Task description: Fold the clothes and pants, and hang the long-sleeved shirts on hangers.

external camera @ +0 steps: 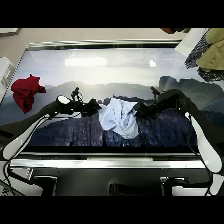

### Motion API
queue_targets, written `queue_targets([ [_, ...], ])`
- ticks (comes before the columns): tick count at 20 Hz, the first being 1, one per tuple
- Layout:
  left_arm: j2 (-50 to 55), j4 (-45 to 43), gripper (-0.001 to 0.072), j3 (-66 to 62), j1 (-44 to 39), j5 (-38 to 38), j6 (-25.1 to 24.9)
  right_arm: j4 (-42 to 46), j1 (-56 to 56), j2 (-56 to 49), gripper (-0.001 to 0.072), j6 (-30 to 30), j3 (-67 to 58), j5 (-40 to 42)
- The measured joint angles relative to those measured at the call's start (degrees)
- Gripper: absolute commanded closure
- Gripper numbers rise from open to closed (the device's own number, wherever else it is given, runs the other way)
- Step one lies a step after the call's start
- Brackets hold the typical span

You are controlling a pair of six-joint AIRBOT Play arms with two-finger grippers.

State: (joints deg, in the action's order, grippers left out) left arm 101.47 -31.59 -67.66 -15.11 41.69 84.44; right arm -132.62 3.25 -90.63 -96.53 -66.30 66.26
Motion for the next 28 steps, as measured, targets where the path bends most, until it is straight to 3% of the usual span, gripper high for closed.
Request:
queue_targets([
  [1,0.09,0.15,0.0693,0.00,-0.13,-0.15,-0.15,-0.04,0.00,0.02,0.0681,0.00,0.00,0.02],
  [9,-3.50,0.76,0.0695,0.04,2.38,1.68,-1.90,3.96,0.02,6.67,0.0683,0.66,-0.37,-2.51],
  [17,-28.26,-5.95,0.0694,0.04,13.29,6.62,-1.25,21.53,0.02,28.92,0.0683,9.62,-8.35,-11.43],
  [23,-51.60,-15.91,0.0694,0.04,18.32,8.61,5.81,31.36,0.02,45.94,0.0683,12.02,-15.10,-15.54],
  [28,-67.49,-27.34,0.0694,0.04,21.49,9.01,14.95,43.50,0.02,56.68,0.0683,18.84,-19.10,-16.68],
])
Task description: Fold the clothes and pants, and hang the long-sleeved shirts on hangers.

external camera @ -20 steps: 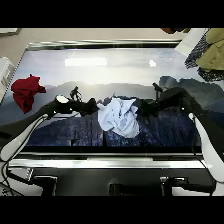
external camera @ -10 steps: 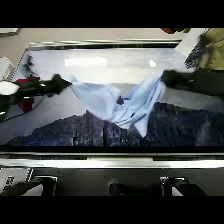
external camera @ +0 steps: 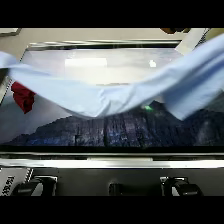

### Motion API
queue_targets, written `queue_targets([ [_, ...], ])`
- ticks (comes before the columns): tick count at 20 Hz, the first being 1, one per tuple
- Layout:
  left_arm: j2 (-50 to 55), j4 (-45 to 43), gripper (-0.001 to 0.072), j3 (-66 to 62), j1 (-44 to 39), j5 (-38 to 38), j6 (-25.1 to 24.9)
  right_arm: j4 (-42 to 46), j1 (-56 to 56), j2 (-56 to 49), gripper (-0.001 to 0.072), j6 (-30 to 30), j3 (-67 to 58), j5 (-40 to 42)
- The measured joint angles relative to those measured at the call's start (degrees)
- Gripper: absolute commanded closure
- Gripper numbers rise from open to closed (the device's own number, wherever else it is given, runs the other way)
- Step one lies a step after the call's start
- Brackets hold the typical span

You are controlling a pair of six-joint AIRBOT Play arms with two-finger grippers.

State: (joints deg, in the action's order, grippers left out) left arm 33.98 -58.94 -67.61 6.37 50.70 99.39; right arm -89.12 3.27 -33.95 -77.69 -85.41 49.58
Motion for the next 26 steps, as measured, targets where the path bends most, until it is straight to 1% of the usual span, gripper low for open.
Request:
queue_targets([
  [4,-6.36,-9.20,0.0694,-0.02,2.14,0.00,7.23,5.18,0.00,3.28,0.0682,5.77,-0.92,0.02],
  [7,-4.81,-13.49,0.0693,-0.04,2.80,-0.02,9.62,6.47,0.00,1.22,0.0682,9.75,-1.11,3.74],
  [10,3.08,-15.63,0.0694,-0.02,2.49,0.00,9.64,6.23,0.00,-5.84,0.0682,13.03,-1.07,11.93],
  [12,11.87,-16.26,0.0693,-0.02,1.64,-0.92,8.11,4.85,0.00,-12.87,0.0681,13.99,-0.35,17.03],
  [14,21.66,-16.63,0.0693,-0.02,0.44,-3.85,6.97,2.32,0.00,-21.42,0.0681,14.78,1.20,20.04],
  [17,36.15,-16.24,0.0693,-0.02,-1.44,-10.84,6.03,-0.55,0.00,-35.63,0.0682,15.21,3.04,19.19],
  [20,48.57,-13.73,0.0692,-1.36,-2.54,-16.24,5.75,-2.08,0.00,-48.70,0.0681,15.82,3.74,12.50],
  [23,56.02,-12.04,0.0686,-3.43,-2.97,-18.16,5.55,-4.44,0.00,-56.87,0.0680,16.09,3.93,3.85],
  [24,57.51,-11.69,0.0646,-4.00,-3.04,-18.38,5.51,-5.01,0.00,-58.55,0.0675,16.35,3.96,0.96],
  [25,58.47,-11.50,0.0534,-4.46,-3.04,-18.34,5.44,-5.27,0.00,-59.67,0.0626,16.87,4.00,-1.16],
  [26,59.19,-11.28,0.0337,-5.05,-2.97,-17.79,5.29,-5.70,0.00,-60.48,0.0545,17.38,3.98,-3.04],
])
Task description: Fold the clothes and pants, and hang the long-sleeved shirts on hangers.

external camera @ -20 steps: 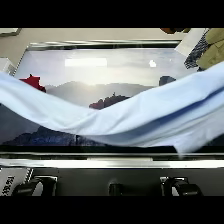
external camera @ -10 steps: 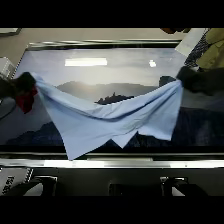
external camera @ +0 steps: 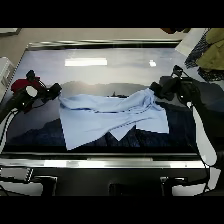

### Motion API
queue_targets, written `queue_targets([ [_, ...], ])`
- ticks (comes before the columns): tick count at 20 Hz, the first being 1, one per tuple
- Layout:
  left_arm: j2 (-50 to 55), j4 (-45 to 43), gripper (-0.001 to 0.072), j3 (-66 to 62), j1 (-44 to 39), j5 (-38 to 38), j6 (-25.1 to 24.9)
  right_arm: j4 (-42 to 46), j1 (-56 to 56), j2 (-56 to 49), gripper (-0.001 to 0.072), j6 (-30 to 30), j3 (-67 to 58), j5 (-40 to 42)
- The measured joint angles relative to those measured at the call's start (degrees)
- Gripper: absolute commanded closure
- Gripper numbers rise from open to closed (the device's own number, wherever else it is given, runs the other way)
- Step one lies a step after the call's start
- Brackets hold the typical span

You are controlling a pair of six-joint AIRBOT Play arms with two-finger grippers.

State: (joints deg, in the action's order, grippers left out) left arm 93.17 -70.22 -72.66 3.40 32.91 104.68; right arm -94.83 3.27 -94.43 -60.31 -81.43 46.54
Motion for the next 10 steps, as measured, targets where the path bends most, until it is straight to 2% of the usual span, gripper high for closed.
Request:
queue_targets([
  [1,0.48,0.22,0.0235,-0.66,0.15,1.27,-0.46,-0.31,0.00,-0.48,0.0467,0.46,-0.26,-1.05],
  [2,0.79,0.37,0.0230,-1.57,0.42,3.54,-0.94,-0.74,-0.11,-0.81,0.0318,0.50,-0.87,-1.07],
  [3,0.85,0.46,0.0231,-2.56,0.85,6.14,-1.79,-1.38,-0.42,-0.92,0.0288,0.37,-1.77,-0.13],
  [6,-1.70,0.61,0.0233,-4.79,3.37,16.22,-5.46,-3.93,-3.91,0.46,0.0286,-5.31,-5.07,6.49],
  [7,-3.43,0.61,0.0233,-5.07,4.52,19.39,-6.93,-5.29,-5.97,1.33,0.0263,-7.78,-5.77,9.03],
  [10,-10.51,0.59,0.0232,-4.26,8.37,28.41,-10.88,-12.39,-14.86,3.17,0.0250,-18.38,-6.45,18.53],
])
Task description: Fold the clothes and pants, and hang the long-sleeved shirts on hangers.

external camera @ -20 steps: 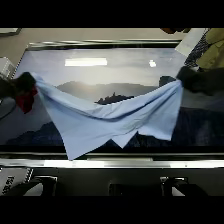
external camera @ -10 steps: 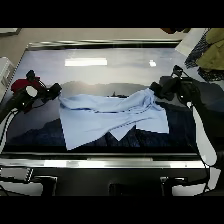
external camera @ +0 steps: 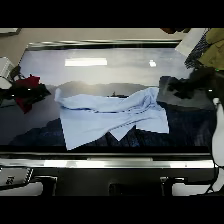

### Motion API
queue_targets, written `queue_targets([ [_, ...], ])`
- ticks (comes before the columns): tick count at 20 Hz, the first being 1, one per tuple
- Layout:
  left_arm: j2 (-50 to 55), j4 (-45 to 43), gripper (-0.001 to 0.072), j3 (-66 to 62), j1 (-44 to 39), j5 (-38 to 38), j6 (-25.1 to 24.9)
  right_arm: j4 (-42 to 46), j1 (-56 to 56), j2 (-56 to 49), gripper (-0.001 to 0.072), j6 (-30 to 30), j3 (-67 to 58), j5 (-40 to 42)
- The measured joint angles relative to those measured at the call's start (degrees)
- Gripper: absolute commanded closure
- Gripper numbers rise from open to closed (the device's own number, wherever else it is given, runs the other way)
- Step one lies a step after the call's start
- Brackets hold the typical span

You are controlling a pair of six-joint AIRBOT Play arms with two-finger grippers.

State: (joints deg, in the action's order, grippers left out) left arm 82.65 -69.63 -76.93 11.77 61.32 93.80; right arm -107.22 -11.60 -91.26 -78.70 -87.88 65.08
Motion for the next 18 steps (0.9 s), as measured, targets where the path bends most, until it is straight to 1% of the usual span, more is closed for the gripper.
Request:
queue_targets([
  [2,-5.44,0.00,0.0232,2.82,2.29,4.22,-1.66,-5.77,-6.14,0.52,0.0256,-6.97,1.75,4.94],
  [4,-10.86,0.02,0.0233,7.04,4.09,6.97,-2.58,-10.38,-11.08,0.76,0.0257,-13.11,5.57,7.48],
  [6,-15.58,0.11,0.0232,11.43,5.09,8.59,-3.13,-14.27,-14.03,0.83,0.0256,-18.43,10.67,8.35],
  [9,-20.11,0.39,0.0233,16.35,5.79,10.36,-3.48,-18.53,-15.45,0.28,0.0268,-24.55,18.23,7.72],
  [10,-20.85,0.46,0.0233,17.25,5.90,10.84,-3.61,-19.39,-15.52,-0.09,0.0295,-25.90,20.20,6.99],
  [13,-22.21,0.63,0.0223,18.73,6.19,12.04,-2.67,-21.05,-15.17,-1.62,0.0293,-28.79,24.30,5.42],
  [14,-22.45,1.01,0.0176,18.99,6.40,12.28,-2.19,-21.73,-14.97,-2.12,0.0293,-29.38,24.96,5.42],
  [16,-22.84,1.51,0.0172,19.91,7.23,13.53,-1.40,-23.23,-14.47,-3.15,0.0297,-30.21,25.79,5.27],
  [17,-23.17,2.05,0.0172,20.85,7.93,13.81,-1.33,-23.41,-14.14,-3.67,0.0323,-30.42,26.05,5.20],
  [18,-23.58,2.73,0.0171,22.08,8.76,14.19,-1.42,-23.56,-13.75,-4.09,0.0381,-30.71,26.25,4.98],
])
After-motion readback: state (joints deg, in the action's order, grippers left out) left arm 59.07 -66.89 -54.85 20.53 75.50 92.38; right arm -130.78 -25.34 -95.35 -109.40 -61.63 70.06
